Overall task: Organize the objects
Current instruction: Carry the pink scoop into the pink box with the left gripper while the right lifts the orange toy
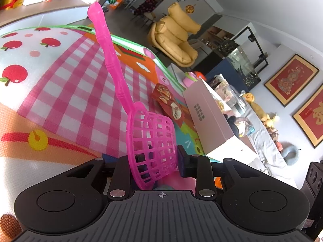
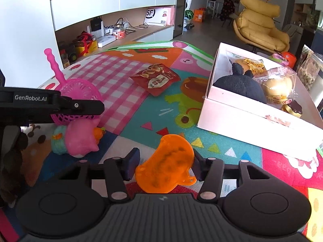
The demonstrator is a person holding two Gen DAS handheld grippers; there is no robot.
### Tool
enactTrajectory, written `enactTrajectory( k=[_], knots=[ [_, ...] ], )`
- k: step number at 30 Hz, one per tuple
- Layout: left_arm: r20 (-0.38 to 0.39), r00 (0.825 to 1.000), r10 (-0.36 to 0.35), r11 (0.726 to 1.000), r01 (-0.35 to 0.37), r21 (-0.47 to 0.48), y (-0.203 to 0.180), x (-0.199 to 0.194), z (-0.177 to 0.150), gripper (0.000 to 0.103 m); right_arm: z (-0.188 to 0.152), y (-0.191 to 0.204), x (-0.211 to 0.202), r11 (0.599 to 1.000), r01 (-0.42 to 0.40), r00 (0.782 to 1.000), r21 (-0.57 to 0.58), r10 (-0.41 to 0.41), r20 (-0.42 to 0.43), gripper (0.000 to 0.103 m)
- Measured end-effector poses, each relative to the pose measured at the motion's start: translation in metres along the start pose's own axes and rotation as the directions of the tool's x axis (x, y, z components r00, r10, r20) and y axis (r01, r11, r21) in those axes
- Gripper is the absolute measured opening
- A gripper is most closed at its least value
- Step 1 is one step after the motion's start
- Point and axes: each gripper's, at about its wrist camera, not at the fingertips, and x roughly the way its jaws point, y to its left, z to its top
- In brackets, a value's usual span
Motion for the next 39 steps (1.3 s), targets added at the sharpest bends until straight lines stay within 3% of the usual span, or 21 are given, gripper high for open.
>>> enactTrajectory(
  k=[7,18,30,39],
  knots=[
    [-0.009,1.000,0.025,0.999,-0.024,0.032,-0.007,-0.001,0.001,0.029,-0.007,-0.002,-0.009,0.999,0.040,0.999,-0.025,-0.040,0.005,0.053],
    [-0.009,1.000,-0.021,0.995,0.022,0.096,-0.047,-0.016,0.000,0.029,-0.020,-0.019,-0.034,0.998,0.060,0.998,-0.009,-0.060,0.026,0.053],
    [-0.075,0.993,-0.091,0.983,0.102,0.155,-0.106,-0.001,-0.003,0.029,-0.034,-0.046,-0.076,0.997,0.057,0.989,0.052,-0.064,0.133,0.053],
    [-0.098,0.993,-0.066,0.956,0.091,0.280,-0.160,0.022,0.015,0.029,-0.049,-0.060,-0.087,0.994,0.051,0.974,0.100,-0.072,0.215,0.053]
  ],
)
